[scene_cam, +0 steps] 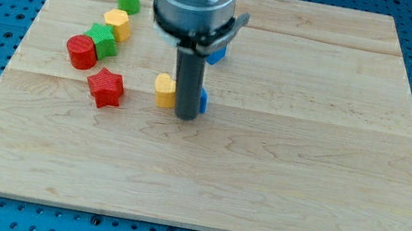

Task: Slide the blue triangle to the blue cube

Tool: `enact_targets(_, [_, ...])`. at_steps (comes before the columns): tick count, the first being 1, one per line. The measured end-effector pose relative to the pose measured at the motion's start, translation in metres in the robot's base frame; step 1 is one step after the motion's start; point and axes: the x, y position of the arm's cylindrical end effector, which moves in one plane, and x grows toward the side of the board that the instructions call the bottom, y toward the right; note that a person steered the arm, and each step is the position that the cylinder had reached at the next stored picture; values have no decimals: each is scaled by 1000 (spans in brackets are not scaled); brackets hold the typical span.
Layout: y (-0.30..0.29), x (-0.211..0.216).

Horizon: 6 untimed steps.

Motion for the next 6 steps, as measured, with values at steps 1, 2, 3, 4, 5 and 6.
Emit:
enact_targets(1, [36, -23])
enact_targets(2, [-14, -36])
enact_targets(3, [-34, -39])
enact_targets(4, [-3, -68])
enact_targets(5, [23, -63])
enact_targets(6, [8, -6])
